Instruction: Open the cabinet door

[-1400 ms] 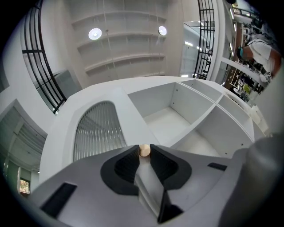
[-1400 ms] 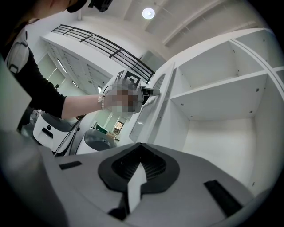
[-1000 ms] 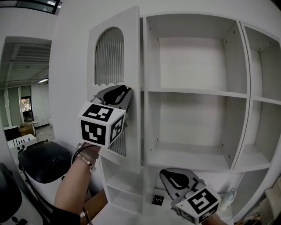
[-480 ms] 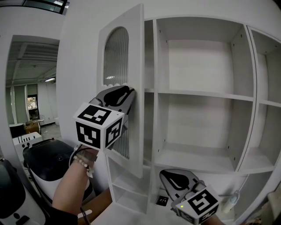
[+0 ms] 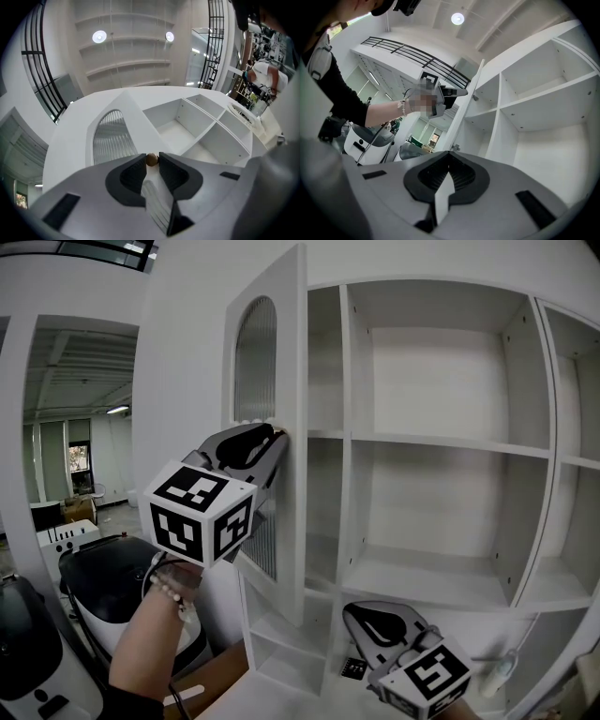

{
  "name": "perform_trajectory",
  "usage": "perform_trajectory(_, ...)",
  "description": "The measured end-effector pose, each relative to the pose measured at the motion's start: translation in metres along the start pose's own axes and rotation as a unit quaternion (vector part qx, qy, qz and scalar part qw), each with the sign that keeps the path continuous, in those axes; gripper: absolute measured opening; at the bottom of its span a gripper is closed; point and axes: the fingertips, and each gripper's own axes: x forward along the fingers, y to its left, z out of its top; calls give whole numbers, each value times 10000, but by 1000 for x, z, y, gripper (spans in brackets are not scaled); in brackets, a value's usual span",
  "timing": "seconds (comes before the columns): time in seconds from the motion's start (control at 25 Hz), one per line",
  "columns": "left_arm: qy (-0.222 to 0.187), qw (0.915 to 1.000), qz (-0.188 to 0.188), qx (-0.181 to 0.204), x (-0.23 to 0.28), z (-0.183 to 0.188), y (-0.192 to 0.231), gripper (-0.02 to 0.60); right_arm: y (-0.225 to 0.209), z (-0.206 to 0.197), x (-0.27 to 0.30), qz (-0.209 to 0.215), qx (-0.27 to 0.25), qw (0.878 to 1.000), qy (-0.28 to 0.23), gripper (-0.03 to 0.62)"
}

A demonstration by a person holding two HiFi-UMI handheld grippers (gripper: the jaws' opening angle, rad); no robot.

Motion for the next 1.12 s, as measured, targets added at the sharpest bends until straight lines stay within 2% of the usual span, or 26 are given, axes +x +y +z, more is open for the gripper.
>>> perform_trajectory(0.2,-10,10000,63,47,-14,3,7,84,7,1,2,100,17,9999,-54,0)
perform_trajectory(0.36,80,9986,169,499,-26,6,10,84,12,0,3,162,23,9998,-71,0)
perform_trajectory(0.84,37,9964,356,765,-52,12,25,73,22,2,11,331,101,9993,-151,0)
perform_trajectory(1.12,-13,9958,526,750,-61,14,33,66,26,3,16,426,143,9988,-201,0)
